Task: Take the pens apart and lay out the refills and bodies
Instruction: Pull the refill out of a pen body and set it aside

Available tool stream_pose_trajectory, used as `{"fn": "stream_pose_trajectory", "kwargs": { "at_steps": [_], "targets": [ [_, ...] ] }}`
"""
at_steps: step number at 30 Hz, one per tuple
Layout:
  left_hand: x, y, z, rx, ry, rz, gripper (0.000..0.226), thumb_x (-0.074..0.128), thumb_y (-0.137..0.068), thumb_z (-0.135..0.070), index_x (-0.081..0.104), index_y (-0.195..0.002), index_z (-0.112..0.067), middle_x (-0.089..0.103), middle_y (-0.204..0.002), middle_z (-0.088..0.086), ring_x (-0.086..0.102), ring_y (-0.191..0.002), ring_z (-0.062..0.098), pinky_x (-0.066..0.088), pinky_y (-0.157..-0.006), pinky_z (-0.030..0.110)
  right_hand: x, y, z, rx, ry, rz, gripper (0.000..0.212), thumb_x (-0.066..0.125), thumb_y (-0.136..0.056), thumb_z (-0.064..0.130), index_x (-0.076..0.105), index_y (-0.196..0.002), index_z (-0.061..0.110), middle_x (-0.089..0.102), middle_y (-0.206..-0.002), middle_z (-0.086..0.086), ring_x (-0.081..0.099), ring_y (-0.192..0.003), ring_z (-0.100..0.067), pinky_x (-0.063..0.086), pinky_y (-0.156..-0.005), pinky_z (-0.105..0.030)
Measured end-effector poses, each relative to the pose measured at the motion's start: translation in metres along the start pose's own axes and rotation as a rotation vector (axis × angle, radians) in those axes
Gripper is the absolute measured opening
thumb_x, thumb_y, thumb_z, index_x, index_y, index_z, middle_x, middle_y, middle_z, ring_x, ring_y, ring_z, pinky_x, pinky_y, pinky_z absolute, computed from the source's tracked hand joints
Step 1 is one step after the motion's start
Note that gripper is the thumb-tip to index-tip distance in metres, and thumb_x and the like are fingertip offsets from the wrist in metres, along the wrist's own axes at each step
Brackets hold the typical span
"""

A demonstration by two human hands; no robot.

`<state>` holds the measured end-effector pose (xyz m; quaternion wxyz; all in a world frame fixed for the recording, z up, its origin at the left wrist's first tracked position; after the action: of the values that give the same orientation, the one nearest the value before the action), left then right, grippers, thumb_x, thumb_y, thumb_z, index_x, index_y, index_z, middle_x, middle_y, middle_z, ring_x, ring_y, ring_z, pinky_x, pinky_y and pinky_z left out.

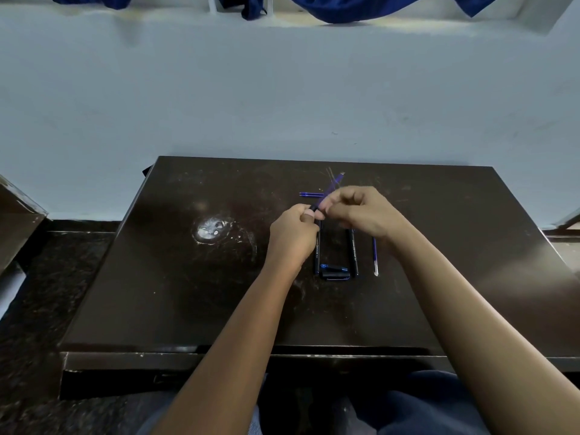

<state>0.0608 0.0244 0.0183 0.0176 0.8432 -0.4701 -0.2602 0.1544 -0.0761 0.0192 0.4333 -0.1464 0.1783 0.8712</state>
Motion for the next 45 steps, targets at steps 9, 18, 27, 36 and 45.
{"fn": "stream_pose_trajectory", "kwargs": {
  "at_steps": [9,18,27,36,45],
  "targets": [
    [-0.001,0.000,-0.001,0.015,0.050,-0.017,0.033,0.031,-0.102,-0.021,0.063,-0.104,-0.018,0.061,-0.096,-0.001,0.049,-0.065,0.001,0.032,-0.051,0.012,0.034,0.007,-0.030,0.215,0.894,0.277,0.037,0.071,-0.081,0.018,0.062,-0.117,0.009,0.062,-0.118,-0.010,0.063,-0.103,-0.028,0.054,-0.089,-0.039],
    [0.000,0.002,-0.003,0.004,0.022,0.003,0.032,0.032,-0.103,-0.020,0.064,-0.109,-0.017,0.062,-0.102,0.000,0.048,-0.067,0.000,0.031,-0.052,0.011,0.048,-0.002,-0.043,0.245,1.049,0.366,0.039,0.065,-0.086,0.014,0.055,-0.122,0.007,0.058,-0.121,-0.013,0.057,-0.113,-0.031,0.051,-0.093,-0.041],
    [-0.001,-0.002,0.002,0.020,0.043,-0.024,0.031,0.036,-0.101,-0.019,0.066,-0.106,-0.017,0.062,-0.095,-0.002,0.049,-0.065,0.001,0.035,-0.046,-0.005,0.033,-0.008,-0.032,0.253,0.929,0.125,0.030,0.062,-0.086,0.018,0.060,-0.115,0.009,0.061,-0.115,-0.011,0.062,-0.105,-0.030,0.051,-0.085,-0.037],
    [-0.001,-0.002,0.001,0.024,0.034,-0.016,0.030,0.039,-0.101,-0.019,0.067,-0.109,-0.018,0.062,-0.097,-0.003,0.050,-0.066,0.002,0.036,-0.043,-0.003,-0.029,-0.001,0.012,0.049,-0.577,-0.270,0.010,0.057,-0.090,0.002,0.060,-0.084,0.009,0.065,-0.075,-0.004,0.062,-0.064,-0.009,0.055,-0.065,-0.018],
    [0.001,0.000,0.000,0.027,0.018,0.003,0.028,0.039,-0.100,-0.021,0.066,-0.108,-0.020,0.063,-0.100,-0.004,0.052,-0.069,0.001,0.038,-0.047,0.009,-0.027,0.001,0.012,0.058,-0.560,-0.207,0.008,0.059,-0.091,0.006,0.062,-0.084,0.009,0.066,-0.077,-0.004,0.064,-0.071,-0.010,0.056,-0.072,-0.021]
  ]
}}
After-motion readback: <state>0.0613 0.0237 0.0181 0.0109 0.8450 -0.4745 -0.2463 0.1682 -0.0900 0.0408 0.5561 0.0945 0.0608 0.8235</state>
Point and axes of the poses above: each hand's wrist, its own y-axis away from the middle knuckle, its own x-axis out of the palm, z = x × y, the point moved 1 cm from there along -y, towards the middle knuckle
